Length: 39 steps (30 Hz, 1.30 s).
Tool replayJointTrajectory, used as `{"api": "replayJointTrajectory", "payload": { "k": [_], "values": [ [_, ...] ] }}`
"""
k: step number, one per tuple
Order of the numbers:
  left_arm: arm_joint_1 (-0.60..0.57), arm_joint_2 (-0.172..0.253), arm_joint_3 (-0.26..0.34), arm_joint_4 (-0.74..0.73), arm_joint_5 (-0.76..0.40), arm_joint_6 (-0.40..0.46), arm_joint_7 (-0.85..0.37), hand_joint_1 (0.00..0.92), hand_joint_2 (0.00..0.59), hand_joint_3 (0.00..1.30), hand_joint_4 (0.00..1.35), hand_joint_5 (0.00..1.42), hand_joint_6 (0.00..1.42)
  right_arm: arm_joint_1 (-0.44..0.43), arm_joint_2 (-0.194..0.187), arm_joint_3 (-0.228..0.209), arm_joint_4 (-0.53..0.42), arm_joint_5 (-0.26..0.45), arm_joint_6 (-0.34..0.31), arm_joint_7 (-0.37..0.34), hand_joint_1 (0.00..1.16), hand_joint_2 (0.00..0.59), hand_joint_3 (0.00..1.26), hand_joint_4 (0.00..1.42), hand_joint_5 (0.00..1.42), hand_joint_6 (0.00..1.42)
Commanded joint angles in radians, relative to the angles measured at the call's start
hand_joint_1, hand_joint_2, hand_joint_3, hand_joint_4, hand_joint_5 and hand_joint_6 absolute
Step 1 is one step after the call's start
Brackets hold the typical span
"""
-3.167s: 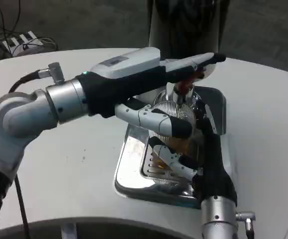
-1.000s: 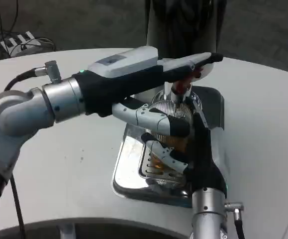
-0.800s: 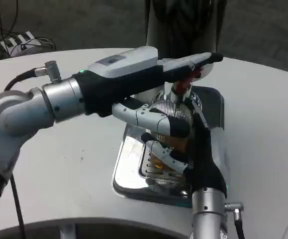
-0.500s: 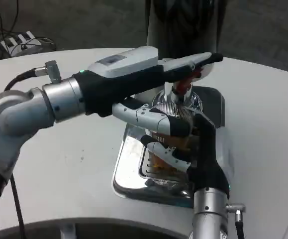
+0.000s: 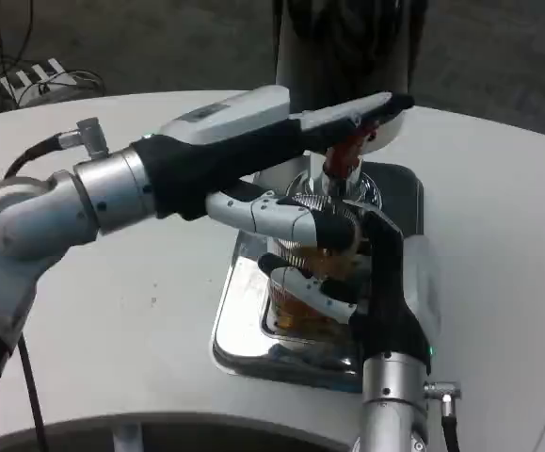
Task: Grasp the cup under the faucet to collect the drink, then remove the cup.
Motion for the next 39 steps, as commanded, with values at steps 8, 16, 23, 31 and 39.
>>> {"api": "replayJointTrajectory", "payload": {
  "k": [8,16,23,31,39],
  "values": [
    [0.11,-0.095,0.118,0.007,-0.279,0.268,-0.164,0.0,0.082,0.0,0.0,0.02,0.0,0.036,0.049,0.004,-0.071,-0.007,0.012,0.011,0.95,0.136,0.83,0.93,1.11,1.26],
    [0.141,-0.151,0.198,-0.039,-0.394,0.377,-0.238,0.0,0.064,0.0,0.0,0.0,0.0,0.051,0.048,0.007,-0.087,-0.012,0.015,0.01,0.95,0.129,0.83,0.94,1.12,1.27],
    [0.201,-0.163,0.238,-0.176,-0.454,0.467,-0.279,0.0,0.047,0.0,0.0,0.0,0.0,0.066,0.046,0.008,-0.102,-0.013,0.021,0.014,0.95,0.127,0.83,0.94,1.13,1.27],
    [0.285,-0.162,0.293,-0.385,-0.492,0.556,-0.235,0.0,0.045,0.0,0.0,0.0,0.0,0.091,0.037,-0.004,-0.133,-0.017,0.03,0.023,0.94,0.125,0.84,0.94,1.13,1.28],
    [0.365,-0.12,0.308,-0.529,-0.409,0.527,-0.166,0.0,0.039,0.0,0.0,0.0,0.0,0.112,0.037,-0.008,-0.153,-0.025,0.03,0.034,0.94,0.126,0.84,0.94,1.13,1.28]
  ]
}}
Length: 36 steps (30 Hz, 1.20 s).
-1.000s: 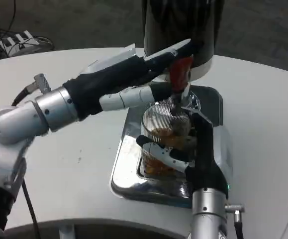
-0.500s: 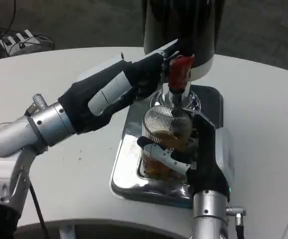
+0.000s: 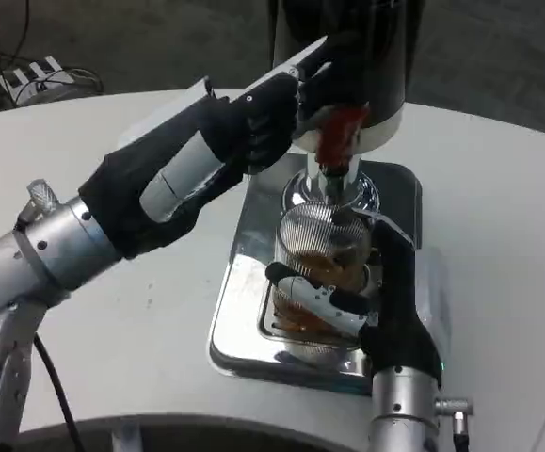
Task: Grasp the cup under the faucet to collect the drink, then remove the cup.
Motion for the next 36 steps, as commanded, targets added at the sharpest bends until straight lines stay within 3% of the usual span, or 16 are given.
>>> {"api": "replayJointTrajectory", "payload": {
  "k": [1,8,14,25,32,36],
  "values": [
    [0.055,0.035,0.012,-0.062,0.052,-0.027,0.028,0.0,0.038,0.0,0.0,0.0,0.0,0.019,0.027,-0.001,-0.03,-0.007,-0.001,0.005,0.93,0.128,0.84,0.94,1.13,1.28],
    [0.123,0.075,0.031,-0.117,0.094,-0.035,0.057,0.0,0.038,0.0,0.0,0.0,0.0,0.051,0.017,0.015,-0.101,-0.021,0.013,0.05,0.93,0.131,0.84,0.94,1.13,1.28],
    [0.181,0.108,0.051,-0.145,0.129,-0.077,0.082,0.0,0.038,0.0,0.0,0.0,0.0,0.15,0.021,0.039,-0.222,-0.037,0.034,0.079,0.93,0.128,0.84,0.94,1.13,1.29],
    [0.321,0.132,0.07,-0.205,0.23,-0.187,0.153,0.0,0.038,0.0,0.0,0.0,0.0,0.312,-0.021,0.089,-0.429,-0.061,0.063,0.151,0.93,0.124,0.84,0.95,1.14,1.3],
    [0.433,0.132,0.084,-0.205,0.432,-0.336,0.3,0.0,0.039,0.0,0.0,0.0,0.0,0.403,-0.053,0.092,-0.536,-0.095,0.076,0.205,0.93,0.118,0.85,0.95,1.14,1.31],
    [0.468,0.16,0.087,-0.232,0.608,-0.387,0.387,0.0,0.037,0.0,0.0,0.0,0.0,0.453,-0.056,0.099,-0.6,-0.138,0.093,0.225,0.93,0.117,0.85,0.96,1.14,1.31]
  ]
}}
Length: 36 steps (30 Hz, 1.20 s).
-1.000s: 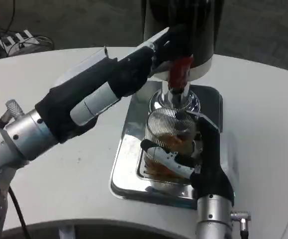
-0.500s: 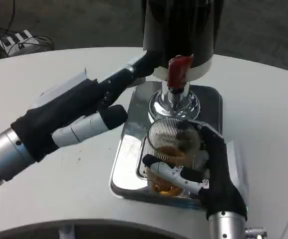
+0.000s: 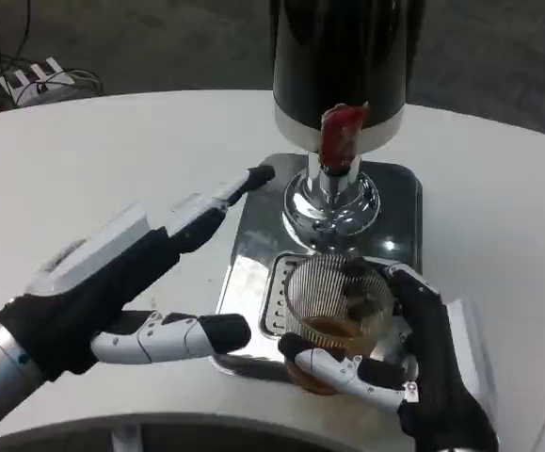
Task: Grasp the cup under the faucet to collect the drink, then remove the cup.
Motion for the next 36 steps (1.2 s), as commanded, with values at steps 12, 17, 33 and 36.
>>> {"api": "replayJointTrajectory", "payload": {
  "k": [12,17,33,36],
  "values": [
    [0.081,0.104,-0.027,-0.143,0.268,0.106,0.087,0.0,0.039,0.0,0.0,0.0,0.0,0.121,0.001,0.018,-0.286,-0.089,0.048,0.124,0.92,0.114,0.86,0.98,1.16,1.32],
    [0.111,0.131,-0.041,-0.176,0.297,0.122,0.092,0.0,0.042,0.0,0.0,0.0,0.0,0.124,-0.006,-0.006,-0.334,-0.09,0.072,0.179,0.92,0.113,0.86,0.98,1.16,1.32],
    [0.194,0.166,-0.005,-0.146,0.298,-0.051,0.197,0.0,0.061,0.0,0.0,0.0,0.0,0.132,-0.022,-0.015,-0.514,-0.108,0.145,0.341,0.9,0.119,0.86,0.98,1.16,1.32],
    [0.207,0.179,0.015,-0.144,0.284,-0.086,0.205,0.0,0.061,0.0,0.0,0.0,0.0,0.143,-0.016,-0.005,-0.537,-0.114,0.154,0.361,0.9,0.119,0.86,0.98,1.16,1.32]
  ]
}}
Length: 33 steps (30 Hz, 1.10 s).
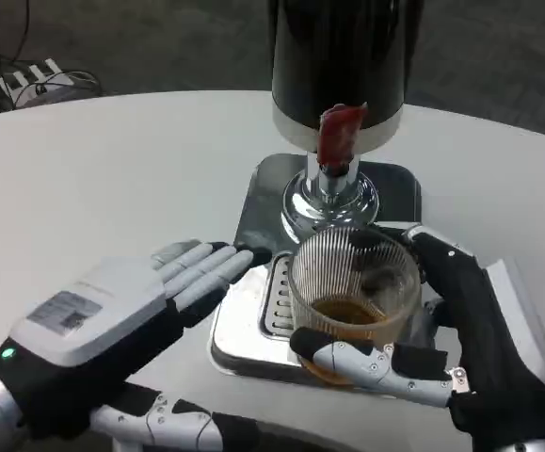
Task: Grasp the cup under the faucet to collect the drink, then remove the cup.
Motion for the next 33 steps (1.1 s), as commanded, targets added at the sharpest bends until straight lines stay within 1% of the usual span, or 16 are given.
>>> {"api": "replayJointTrajectory", "payload": {
  "k": [1,5,10,15,23,24,29,33],
  "values": [
    [0.037,0.03,0.035,-0.003,-0.025,-0.048,0.014,0.0,0.061,0.0,0.0,0.0,0.0,0.015,0.01,0.02,-0.061,-0.004,0.0,0.019,0.9,0.119,0.86,0.98,1.16,1.32],
    [0.082,0.036,0.062,-0.041,-0.024,-0.04,0.008,0.0,0.064,0.0,0.0,0.0,0.0,0.06,0.006,0.037,-0.084,-0.01,-0.007,0.03,0.9,0.119,0.86,0.98,1.16,1.32],
    [0.161,0.021,0.094,-0.106,-0.024,-0.011,0.01,0.0,0.067,0.0,0.0,0.0,0.0,0.1,0.003,0.044,-0.109,-0.012,-0.014,0.044,0.9,0.119,0.87,0.99,1.16,1.32],
    [0.222,0.006,0.107,-0.15,-0.022,0.006,0.012,0.0,0.068,0.0,0.0,0.0,0.0,0.12,-0.005,0.051,-0.128,-0.015,-0.017,0.06,0.9,0.119,0.87,0.99,1.16,1.32],
    [0.311,-0.022,0.127,-0.233,-0.014,0.016,0.011,0.0,0.068,0.0,0.0,0.0,0.0,0.182,-0.042,0.066,-0.187,-0.015,-0.023,0.103,0.9,0.119,0.87,0.99,1.17,1.32],
    [0.316,-0.023,0.126,-0.24,-0.018,0.02,0.009,0.0,0.068,0.0,0.0,0.0,0.0,0.188,-0.045,0.062,-0.194,-0.002,-0.022,0.111,0.9,0.119,0.87,0.99,1.17,1.32],
    [0.326,-0.034,0.121,-0.263,-0.027,0.028,0.006,0.0,0.07,0.0,0.0,0.0,0.0,0.213,-0.068,0.045,-0.227,0.018,-0.024,0.134,0.9,0.119,0.87,0.99,1.16,1.32],
    [0.334,-0.036,0.127,-0.275,-0.031,0.032,0.003,0.0,0.069,0.0,0.0,0.0,0.0,0.233,-0.073,0.046,-0.249,0.021,-0.025,0.141,0.9,0.119,0.87,0.99,1.16,1.32]
  ]
}}
